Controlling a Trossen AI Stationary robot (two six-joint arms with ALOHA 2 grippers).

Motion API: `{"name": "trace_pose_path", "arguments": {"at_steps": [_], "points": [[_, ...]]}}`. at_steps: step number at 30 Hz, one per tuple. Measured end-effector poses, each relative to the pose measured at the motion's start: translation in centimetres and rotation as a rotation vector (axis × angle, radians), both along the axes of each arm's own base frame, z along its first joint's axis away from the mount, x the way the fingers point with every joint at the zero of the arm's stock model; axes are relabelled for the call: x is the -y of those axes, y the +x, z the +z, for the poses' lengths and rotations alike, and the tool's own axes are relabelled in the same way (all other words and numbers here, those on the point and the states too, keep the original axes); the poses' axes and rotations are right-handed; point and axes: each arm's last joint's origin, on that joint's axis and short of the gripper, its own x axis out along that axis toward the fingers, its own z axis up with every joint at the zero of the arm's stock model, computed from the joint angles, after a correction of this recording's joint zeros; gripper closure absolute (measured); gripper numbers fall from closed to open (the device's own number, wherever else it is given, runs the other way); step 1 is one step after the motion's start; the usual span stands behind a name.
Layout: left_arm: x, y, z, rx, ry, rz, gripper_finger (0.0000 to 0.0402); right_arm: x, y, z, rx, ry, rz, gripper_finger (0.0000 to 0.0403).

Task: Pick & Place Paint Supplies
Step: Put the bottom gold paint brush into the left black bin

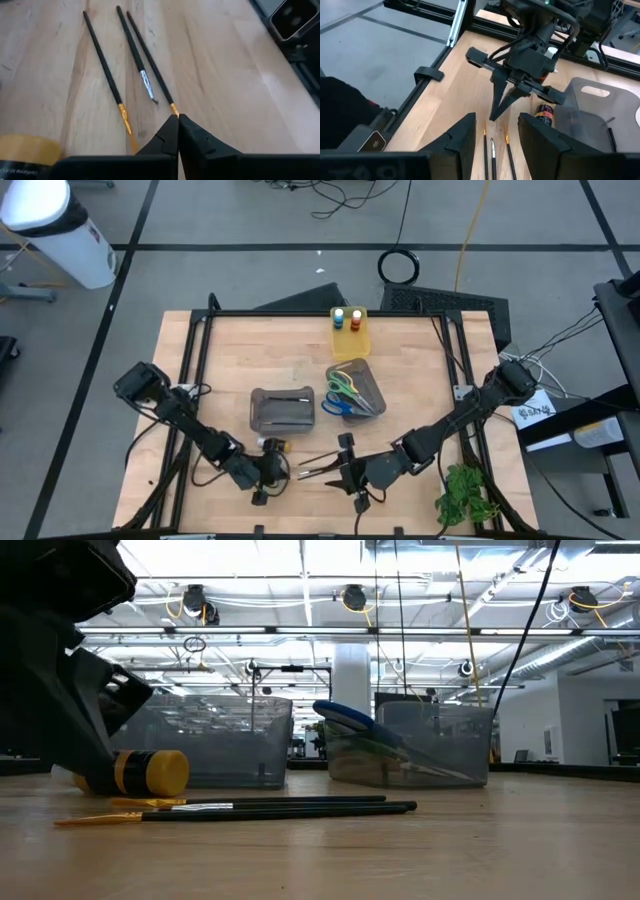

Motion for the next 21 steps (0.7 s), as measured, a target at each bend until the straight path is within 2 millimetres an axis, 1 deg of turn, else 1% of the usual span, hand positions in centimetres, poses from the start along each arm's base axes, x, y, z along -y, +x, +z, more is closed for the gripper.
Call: {"name": "trace_pose_path", "arguments": {"at_steps": [2,6,9,12,16,21], "points": [[0.6,0.4,0.6,-0.016,0.03,0.008,0.0396,0.0,0.0,0.0,-0.001,0.0,0.0,0.027],[2.0,1.9,2.7,-0.088,0.1,0.01,0.0397,0.0,0.0,0.0,0.002,0.001,-0.002,0.0273],[2.5,2.8,3.4,-0.141,0.158,0.054,0.0397,0.2,0.2,0.0,0.003,0.011,-0.01,0.0273],[2.7,3.5,3.1,-0.177,0.176,0.074,0.0398,0.2,0.2,0.0,0.003,0.014,-0.011,0.0273],[2.9,4.0,2.0,-0.226,0.159,0.05,0.0396,0.2,0.2,0.0,0.003,0.014,-0.01,0.0273],[2.7,4.3,1.2,-0.272,0.136,0.045,0.0397,0.2,0.2,0.1,0.003,0.014,-0.01,0.0273]]}}
